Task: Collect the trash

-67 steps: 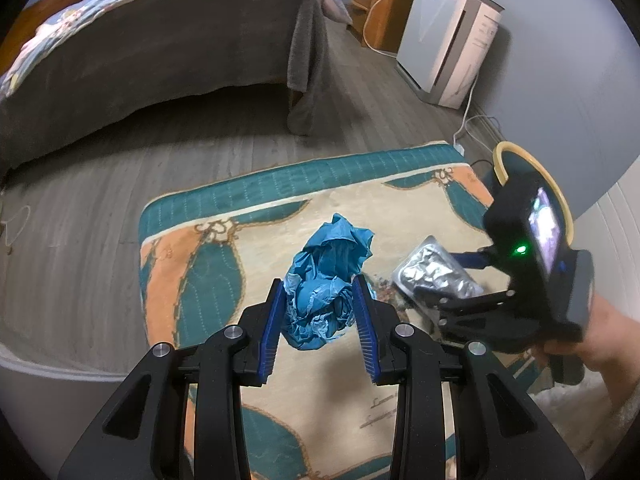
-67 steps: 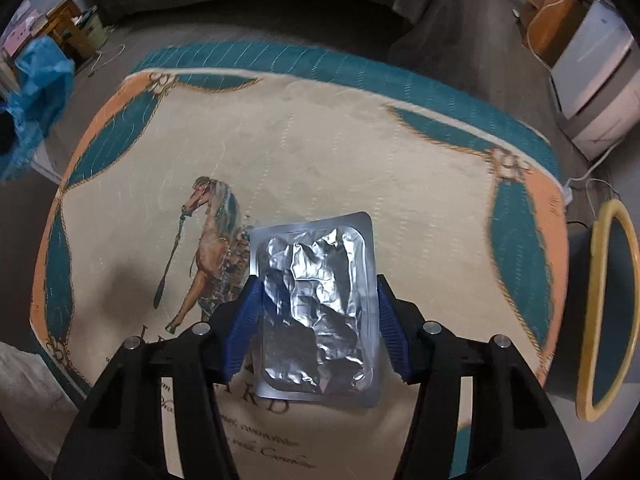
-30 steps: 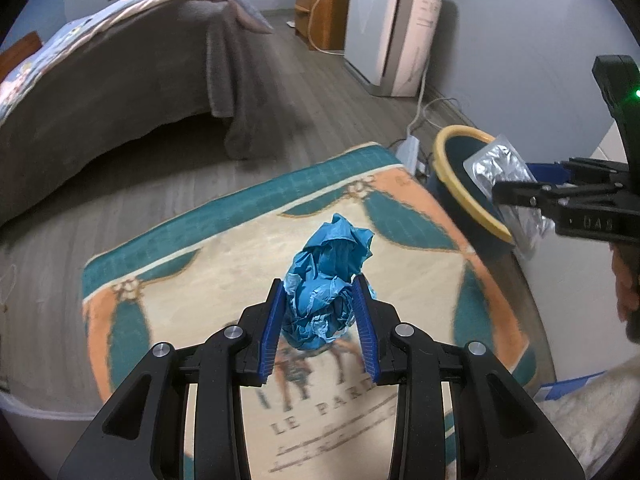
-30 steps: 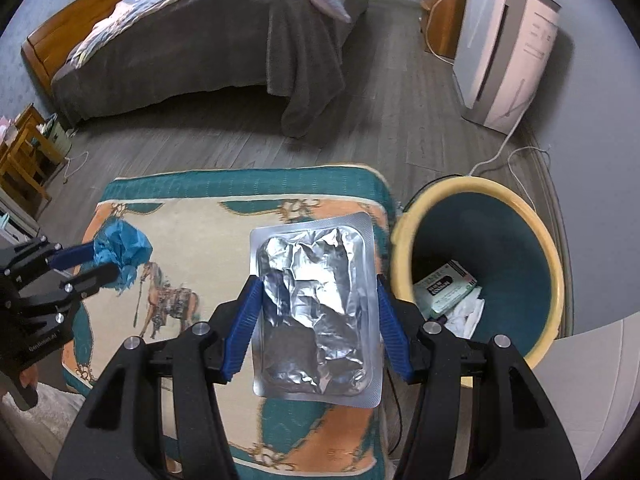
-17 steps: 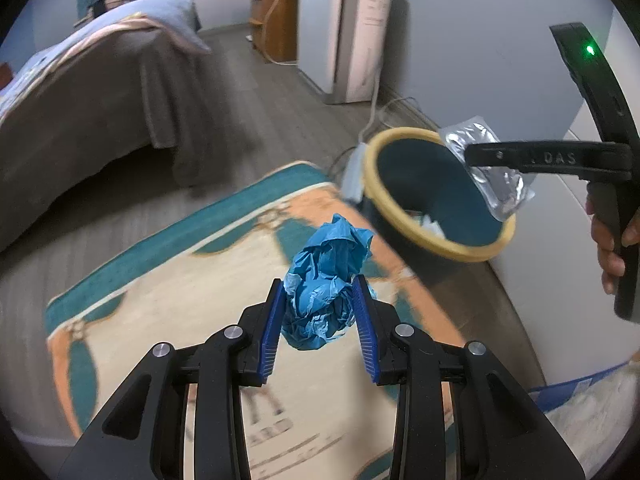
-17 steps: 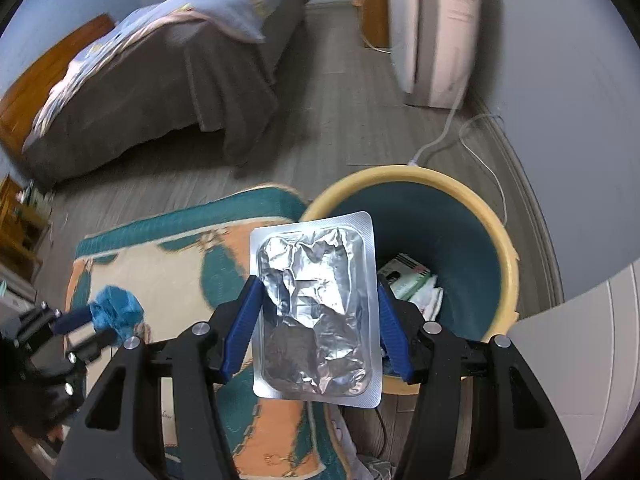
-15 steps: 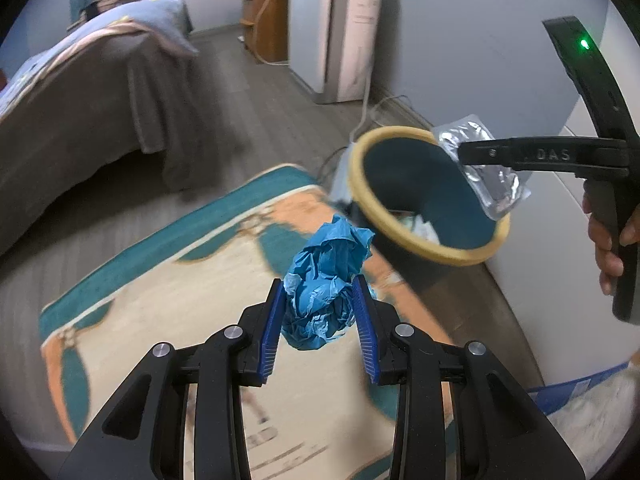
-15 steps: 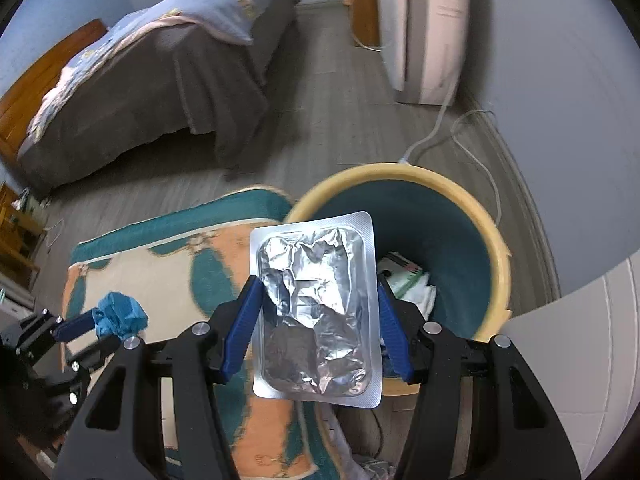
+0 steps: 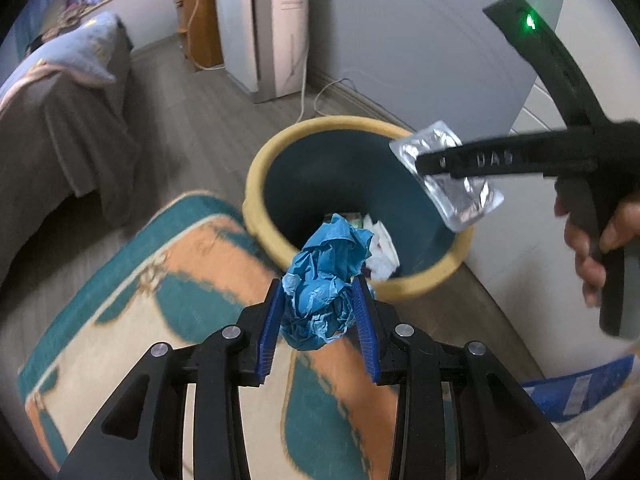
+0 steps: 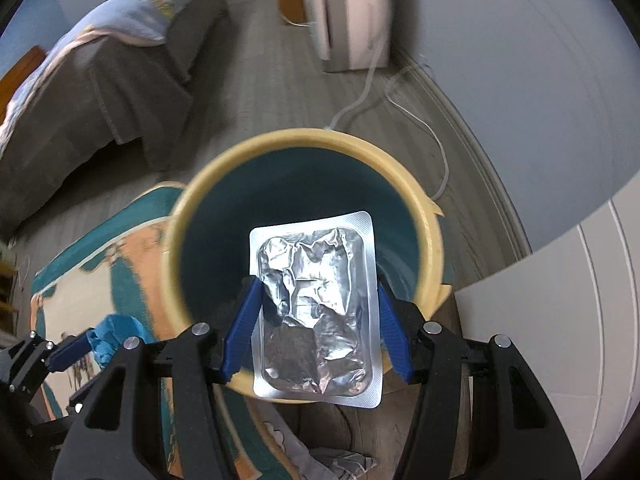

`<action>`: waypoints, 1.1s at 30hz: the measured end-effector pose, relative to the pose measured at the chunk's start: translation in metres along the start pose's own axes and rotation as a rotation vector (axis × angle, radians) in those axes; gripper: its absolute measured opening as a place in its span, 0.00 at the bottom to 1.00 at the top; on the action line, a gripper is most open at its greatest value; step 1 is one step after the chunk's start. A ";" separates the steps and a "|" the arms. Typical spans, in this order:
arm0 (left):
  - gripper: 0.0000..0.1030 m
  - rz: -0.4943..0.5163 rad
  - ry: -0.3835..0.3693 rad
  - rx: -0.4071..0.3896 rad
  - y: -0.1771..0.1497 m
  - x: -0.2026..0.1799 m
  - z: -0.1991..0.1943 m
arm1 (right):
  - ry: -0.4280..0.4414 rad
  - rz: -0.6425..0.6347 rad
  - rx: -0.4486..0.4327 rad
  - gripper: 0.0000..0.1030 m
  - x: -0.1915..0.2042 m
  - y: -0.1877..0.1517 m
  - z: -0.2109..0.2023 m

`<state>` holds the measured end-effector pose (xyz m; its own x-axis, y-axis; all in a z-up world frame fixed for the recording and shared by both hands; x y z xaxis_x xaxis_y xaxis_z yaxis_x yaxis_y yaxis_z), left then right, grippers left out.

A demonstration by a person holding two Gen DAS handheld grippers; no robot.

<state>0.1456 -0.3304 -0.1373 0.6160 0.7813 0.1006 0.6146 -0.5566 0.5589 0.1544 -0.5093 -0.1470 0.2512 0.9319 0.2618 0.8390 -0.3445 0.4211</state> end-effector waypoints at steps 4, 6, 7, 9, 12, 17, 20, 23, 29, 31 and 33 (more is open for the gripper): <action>0.35 0.025 0.016 -0.033 0.024 -0.005 0.014 | 0.002 0.076 -0.016 0.55 -0.016 0.003 0.007; 0.38 0.040 0.031 -0.059 0.036 -0.006 0.020 | 0.007 0.098 -0.045 0.55 -0.019 0.006 0.005; 0.43 0.037 0.033 -0.075 0.042 -0.004 0.024 | 0.016 0.113 -0.063 0.55 -0.020 0.008 0.003; 0.62 0.027 0.063 -0.092 0.049 0.001 0.028 | 0.044 0.147 -0.106 0.77 -0.022 0.013 -0.002; 0.82 -0.019 0.079 -0.113 0.050 0.011 0.028 | 0.059 0.168 -0.144 0.89 -0.023 0.017 -0.008; 0.93 -0.071 0.103 -0.100 0.041 0.026 0.032 | 0.040 0.168 -0.118 0.92 -0.026 0.015 -0.003; 0.93 -0.085 0.110 -0.081 0.036 0.029 0.037 | 0.032 0.158 -0.105 0.94 -0.025 0.014 0.000; 0.94 -0.071 0.132 -0.079 0.031 0.031 0.035 | 0.028 0.146 -0.102 0.94 -0.023 0.014 -0.001; 0.94 -0.063 0.141 -0.087 0.026 0.031 0.027 | 0.015 0.136 -0.100 0.94 -0.020 0.014 -0.001; 0.94 -0.064 0.140 -0.083 0.026 0.031 0.024 | 0.012 0.134 -0.098 0.94 -0.018 0.014 0.001; 0.94 -0.053 0.148 -0.077 0.024 0.033 0.017 | 0.004 0.128 -0.095 0.94 -0.015 0.015 0.002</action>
Point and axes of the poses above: each gripper's, at about its wrist camera, not at the fingertips, and z roughly the way its jaws point, x to its left, y to its top, the point moved 4 cm from there along z, roughly the way its jaws point, and after that the axes turned 9 degrees about y, right-handed, at the moved point
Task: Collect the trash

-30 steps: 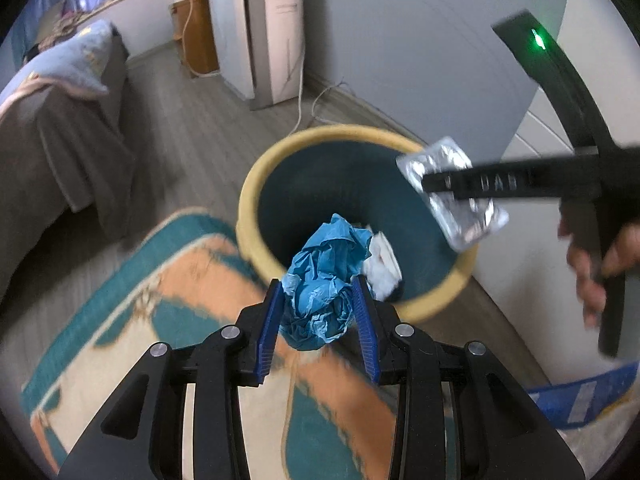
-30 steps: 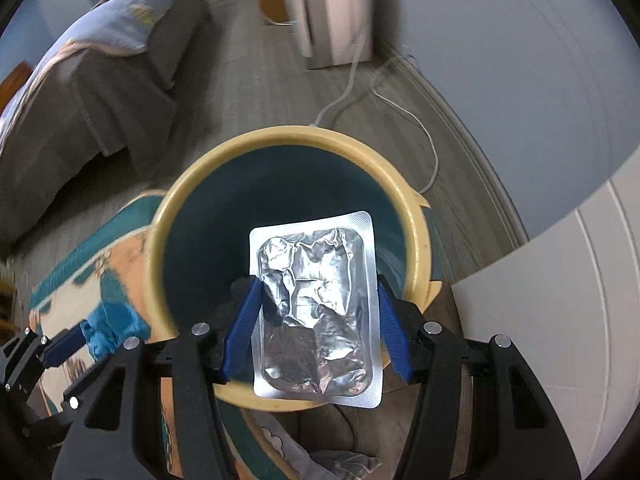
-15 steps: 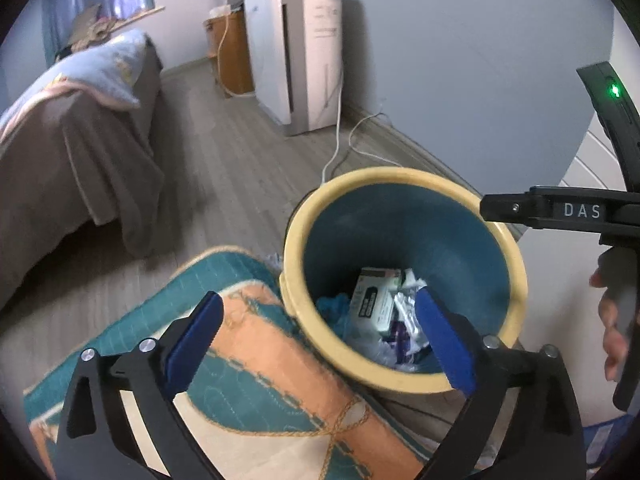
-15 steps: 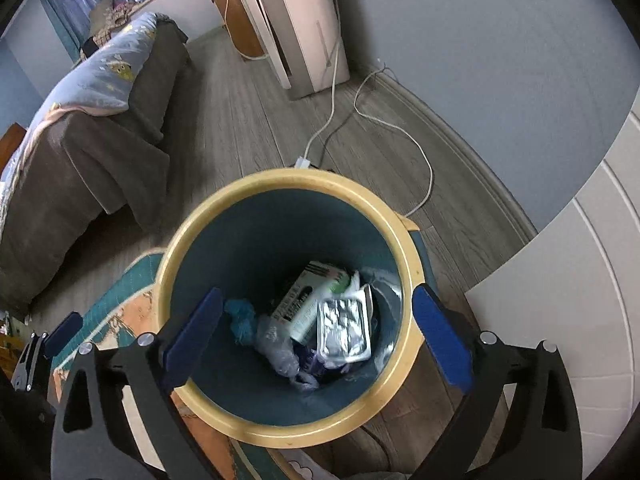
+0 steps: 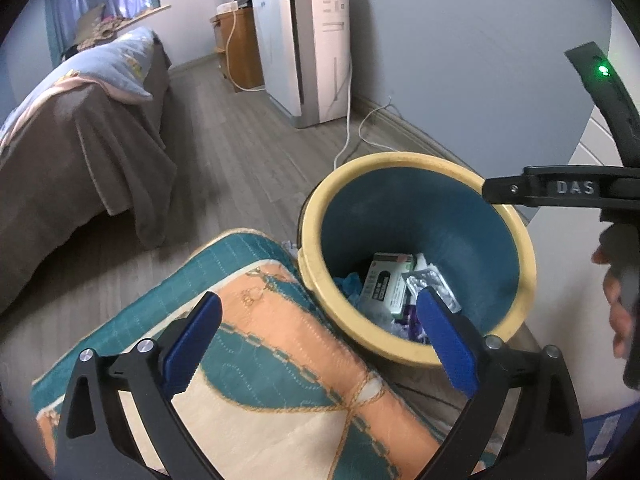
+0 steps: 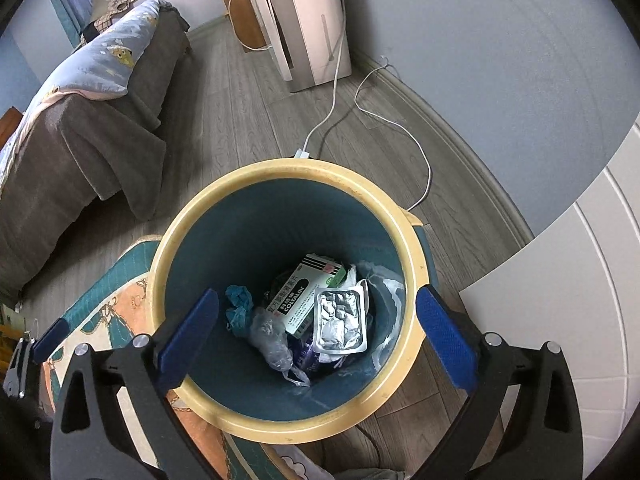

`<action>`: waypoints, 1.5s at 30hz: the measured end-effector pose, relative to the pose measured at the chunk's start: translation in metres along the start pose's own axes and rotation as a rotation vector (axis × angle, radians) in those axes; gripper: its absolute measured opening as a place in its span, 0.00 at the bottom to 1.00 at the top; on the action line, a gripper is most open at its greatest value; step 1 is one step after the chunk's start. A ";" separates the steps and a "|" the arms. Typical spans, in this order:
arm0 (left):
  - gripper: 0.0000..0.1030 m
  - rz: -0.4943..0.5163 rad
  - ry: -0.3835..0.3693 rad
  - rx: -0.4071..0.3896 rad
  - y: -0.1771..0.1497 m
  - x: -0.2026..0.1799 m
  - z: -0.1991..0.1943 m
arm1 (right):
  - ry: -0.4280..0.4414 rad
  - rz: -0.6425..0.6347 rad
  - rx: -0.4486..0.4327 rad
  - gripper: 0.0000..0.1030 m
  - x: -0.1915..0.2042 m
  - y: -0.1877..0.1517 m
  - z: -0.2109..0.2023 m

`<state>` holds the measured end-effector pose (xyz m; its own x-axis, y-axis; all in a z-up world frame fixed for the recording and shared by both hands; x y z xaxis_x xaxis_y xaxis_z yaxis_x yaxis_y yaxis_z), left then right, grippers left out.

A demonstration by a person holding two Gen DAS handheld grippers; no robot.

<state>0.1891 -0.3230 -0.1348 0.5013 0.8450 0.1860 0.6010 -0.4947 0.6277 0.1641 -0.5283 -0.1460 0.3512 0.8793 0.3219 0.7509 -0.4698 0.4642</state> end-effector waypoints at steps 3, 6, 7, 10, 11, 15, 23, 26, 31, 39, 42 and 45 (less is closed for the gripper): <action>0.94 0.022 0.025 -0.026 0.000 0.007 -0.017 | -0.008 -0.023 0.008 0.94 0.007 0.000 -0.001; 0.94 0.039 0.071 -0.052 -0.002 0.016 -0.044 | -0.024 -0.075 -0.012 0.94 0.020 -0.001 -0.017; 0.95 0.030 0.071 -0.051 -0.004 0.019 -0.053 | -0.023 -0.086 -0.023 0.94 0.023 -0.002 -0.024; 0.95 -0.015 0.027 -0.037 -0.008 0.027 -0.076 | -0.010 -0.102 -0.046 0.94 0.035 -0.012 -0.056; 0.95 -0.028 0.017 -0.035 -0.010 0.029 -0.086 | -0.008 -0.101 -0.050 0.94 0.038 -0.015 -0.065; 0.95 -0.028 0.069 -0.038 -0.013 0.031 -0.120 | -0.020 -0.153 -0.085 0.94 0.051 -0.038 -0.103; 0.95 0.004 0.126 -0.139 -0.024 0.023 -0.168 | -0.118 -0.209 -0.144 0.94 0.048 -0.084 -0.150; 0.95 -0.002 0.135 -0.146 -0.027 0.024 -0.168 | -0.101 -0.206 -0.164 0.94 0.047 -0.093 -0.160; 0.95 -0.027 0.116 -0.153 -0.027 0.032 -0.171 | -0.070 -0.210 -0.189 0.94 0.051 -0.095 -0.167; 0.95 -0.039 0.087 -0.180 -0.027 0.036 -0.181 | -0.089 -0.219 -0.197 0.94 0.055 -0.098 -0.170; 0.95 -0.043 0.076 -0.181 -0.026 0.037 -0.183 | -0.106 -0.239 -0.205 0.94 0.060 -0.099 -0.172; 0.95 -0.052 0.069 -0.183 -0.026 0.039 -0.185 | -0.117 -0.253 -0.219 0.94 0.063 -0.099 -0.175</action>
Point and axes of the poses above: each gripper's, at about its wrist camera, not at the fingertips, and z roughly the way its jaws point, x to its left, y to its top, the point moved 4 cm from there along z, roughly the way its jaws point, and after that the axes turned 9 degrees about y, right-handed, at the moved point
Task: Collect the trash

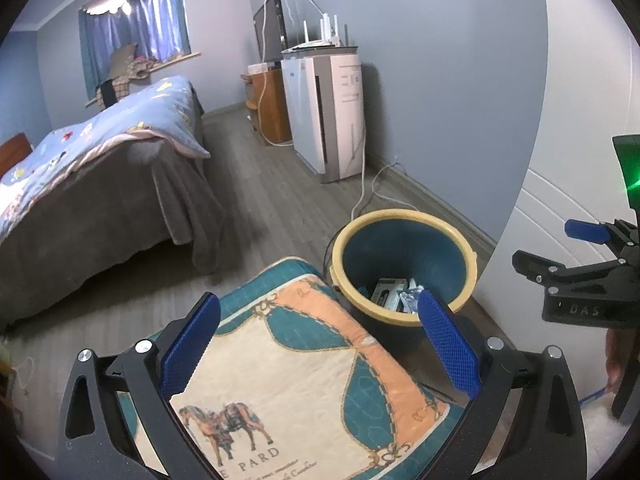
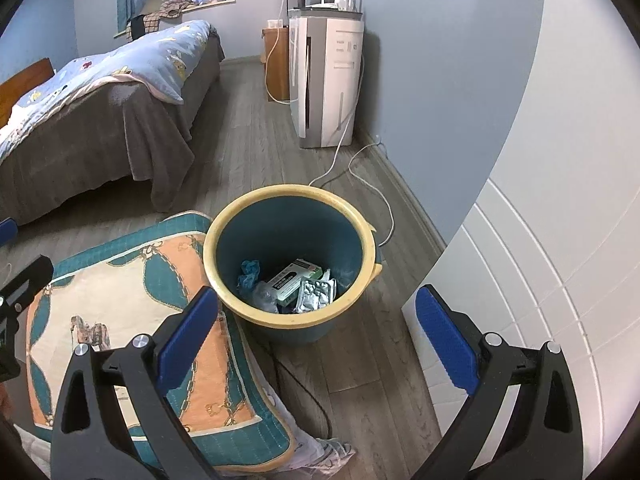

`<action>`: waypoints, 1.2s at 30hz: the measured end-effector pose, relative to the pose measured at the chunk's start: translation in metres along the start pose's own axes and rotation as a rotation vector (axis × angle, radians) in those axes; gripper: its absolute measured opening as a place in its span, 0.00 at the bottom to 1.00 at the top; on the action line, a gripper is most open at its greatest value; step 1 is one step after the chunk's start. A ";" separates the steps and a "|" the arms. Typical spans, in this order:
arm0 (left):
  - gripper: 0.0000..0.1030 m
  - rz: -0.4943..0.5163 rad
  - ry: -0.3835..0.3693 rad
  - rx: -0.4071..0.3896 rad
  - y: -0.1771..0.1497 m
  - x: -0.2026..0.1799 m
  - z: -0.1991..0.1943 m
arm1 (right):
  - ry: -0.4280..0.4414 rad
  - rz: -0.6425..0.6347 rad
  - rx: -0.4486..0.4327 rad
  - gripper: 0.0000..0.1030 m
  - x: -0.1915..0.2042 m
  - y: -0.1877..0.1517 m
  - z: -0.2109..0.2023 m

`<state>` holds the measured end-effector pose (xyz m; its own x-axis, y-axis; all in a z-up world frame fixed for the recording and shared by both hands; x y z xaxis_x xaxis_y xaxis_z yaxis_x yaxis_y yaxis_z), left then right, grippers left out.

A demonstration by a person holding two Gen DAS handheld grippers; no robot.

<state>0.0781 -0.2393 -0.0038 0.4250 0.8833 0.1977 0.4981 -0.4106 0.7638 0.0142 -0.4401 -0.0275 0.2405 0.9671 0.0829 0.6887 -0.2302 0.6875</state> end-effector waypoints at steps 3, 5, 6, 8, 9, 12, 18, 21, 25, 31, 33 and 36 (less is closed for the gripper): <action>0.95 -0.006 0.001 -0.002 0.001 0.002 0.000 | -0.010 -0.008 -0.008 0.94 0.000 0.000 -0.002; 0.95 -0.007 0.000 -0.002 0.001 0.002 0.000 | -0.017 -0.011 -0.009 0.94 0.000 0.000 -0.002; 0.95 -0.007 -0.001 -0.002 0.001 0.002 0.000 | -0.019 -0.010 -0.009 0.94 0.001 0.000 -0.002; 0.95 -0.009 -0.003 -0.003 0.001 0.003 -0.001 | -0.023 -0.008 -0.010 0.94 0.000 0.000 -0.003; 0.95 -0.009 -0.004 -0.004 0.002 0.003 -0.002 | -0.024 -0.007 -0.013 0.94 0.000 0.000 -0.004; 0.95 -0.003 -0.003 -0.006 0.002 0.002 -0.002 | -0.030 -0.008 -0.022 0.94 0.001 0.000 -0.005; 0.95 0.002 -0.007 -0.010 0.002 0.000 -0.005 | -0.040 -0.021 -0.027 0.94 0.005 0.000 -0.007; 0.95 0.003 -0.012 -0.017 0.003 -0.001 -0.007 | -0.044 -0.029 -0.024 0.94 0.007 0.000 -0.007; 0.95 0.006 -0.022 -0.022 0.002 0.000 -0.009 | -0.046 -0.029 -0.018 0.94 0.008 0.000 -0.006; 0.95 0.011 -0.021 -0.023 0.001 -0.001 -0.009 | -0.048 -0.027 -0.015 0.94 0.008 0.001 -0.005; 0.95 0.010 -0.022 -0.023 0.001 0.000 -0.009 | -0.050 -0.027 -0.015 0.94 0.008 0.001 -0.005; 0.95 0.007 -0.027 -0.019 0.000 0.001 -0.009 | -0.050 -0.026 -0.014 0.94 0.008 0.001 -0.005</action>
Point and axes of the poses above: each gripper's, at about its wrist camera, not at the fingertips, and z roughly the way its jaws point, x to its left, y to its top, the point moved 4 cm from there along z, roughly the way its jaws point, and after that the axes turned 9 degrees about y, right-handed, at the moved point
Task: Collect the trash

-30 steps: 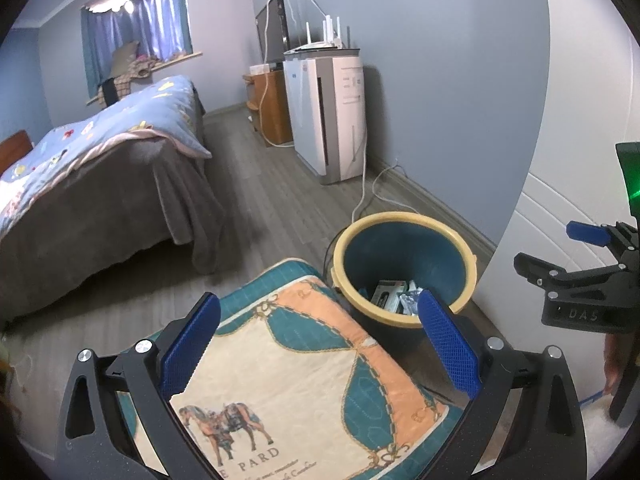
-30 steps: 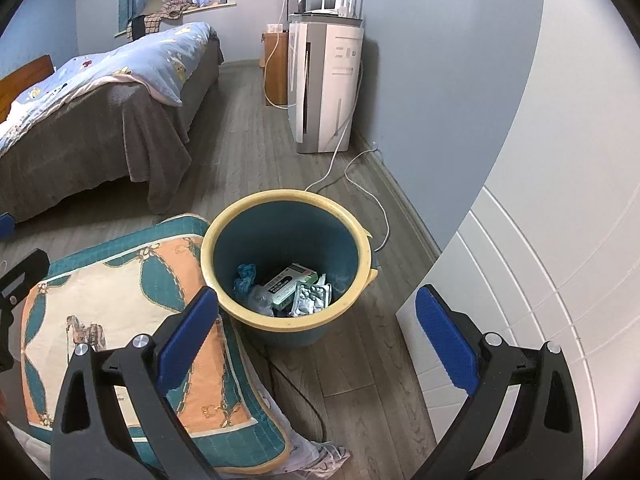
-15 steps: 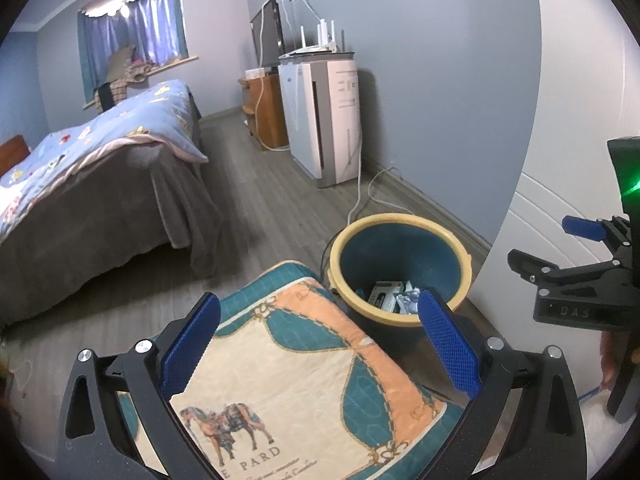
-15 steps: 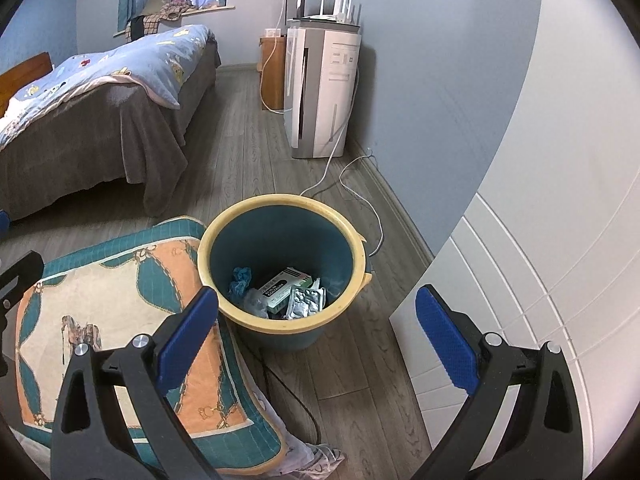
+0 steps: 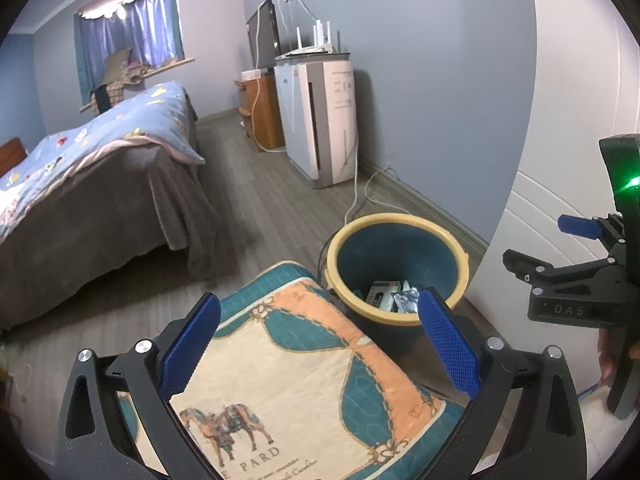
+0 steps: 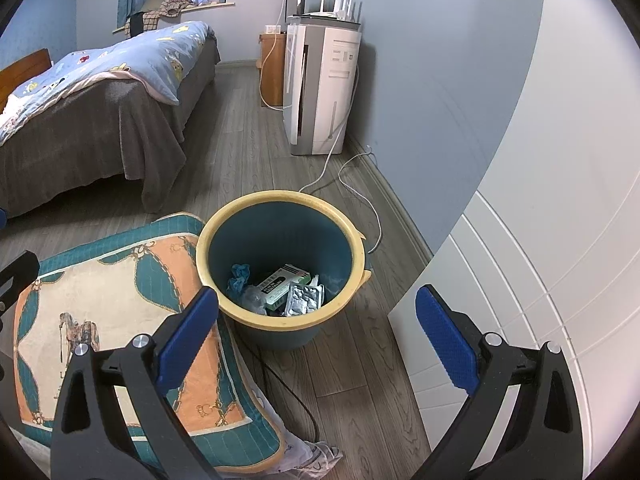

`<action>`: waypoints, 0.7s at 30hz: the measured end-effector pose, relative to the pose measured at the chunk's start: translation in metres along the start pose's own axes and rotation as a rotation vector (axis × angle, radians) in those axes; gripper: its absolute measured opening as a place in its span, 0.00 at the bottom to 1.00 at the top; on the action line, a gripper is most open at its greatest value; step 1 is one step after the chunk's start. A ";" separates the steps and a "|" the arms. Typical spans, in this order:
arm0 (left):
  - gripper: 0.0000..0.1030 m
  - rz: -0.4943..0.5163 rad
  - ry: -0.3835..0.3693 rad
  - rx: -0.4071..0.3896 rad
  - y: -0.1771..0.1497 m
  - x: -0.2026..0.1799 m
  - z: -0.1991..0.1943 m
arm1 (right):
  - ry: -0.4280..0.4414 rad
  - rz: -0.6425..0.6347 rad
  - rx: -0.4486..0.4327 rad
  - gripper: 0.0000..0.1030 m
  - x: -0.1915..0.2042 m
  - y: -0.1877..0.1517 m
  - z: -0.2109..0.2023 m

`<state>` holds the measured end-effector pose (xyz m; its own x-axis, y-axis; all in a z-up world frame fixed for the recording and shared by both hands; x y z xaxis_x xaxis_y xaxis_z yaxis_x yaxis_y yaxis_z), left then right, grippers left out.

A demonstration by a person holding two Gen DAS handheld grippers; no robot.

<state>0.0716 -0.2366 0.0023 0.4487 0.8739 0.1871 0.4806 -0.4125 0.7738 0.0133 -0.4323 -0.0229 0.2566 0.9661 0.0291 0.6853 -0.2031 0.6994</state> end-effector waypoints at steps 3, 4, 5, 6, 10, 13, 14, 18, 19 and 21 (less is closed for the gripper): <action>0.95 0.002 -0.003 0.002 -0.001 0.001 0.000 | 0.000 -0.001 0.000 0.94 0.000 0.000 0.000; 0.95 0.002 -0.002 0.002 -0.001 0.001 0.001 | 0.000 0.000 0.000 0.94 0.000 0.000 0.000; 0.95 0.002 -0.003 0.002 -0.001 0.000 0.001 | 0.000 0.000 0.000 0.94 0.000 0.000 0.000; 0.95 0.002 -0.003 0.002 -0.001 0.000 0.001 | 0.000 0.000 0.000 0.94 0.000 0.000 0.000; 0.95 0.007 -0.001 0.001 -0.001 0.001 0.001 | 0.000 0.000 0.000 0.94 0.000 0.000 0.000; 0.95 0.009 -0.011 0.003 -0.002 0.001 0.001 | -0.001 0.002 0.000 0.94 0.000 0.000 0.000; 0.95 0.012 -0.012 0.000 -0.002 0.002 0.001 | -0.001 0.005 0.001 0.94 -0.001 -0.001 0.001; 0.95 0.028 -0.013 -0.007 -0.003 0.001 0.001 | -0.002 0.018 0.004 0.94 -0.002 -0.004 0.001; 0.95 0.035 -0.011 -0.009 -0.004 0.001 0.001 | -0.002 0.021 0.004 0.94 -0.002 -0.004 0.001; 0.95 0.050 -0.006 -0.017 -0.004 -0.001 0.001 | -0.003 0.025 0.005 0.94 -0.002 -0.006 0.001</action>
<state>0.0704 -0.2362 -0.0016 0.4762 0.8509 0.2218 0.4445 -0.4506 0.7742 0.0098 -0.4331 -0.0280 0.2751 0.9604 0.0444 0.6824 -0.2276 0.6947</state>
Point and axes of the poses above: each gripper's, at about its wrist camera, not at the fingertips, and z roughly the way its jaws point, x to its left, y to its top, the point moved 4 cm from there along z, roughly the way its jaws point, and after that the axes turned 9 degrees about y, right-handed, at the moved point
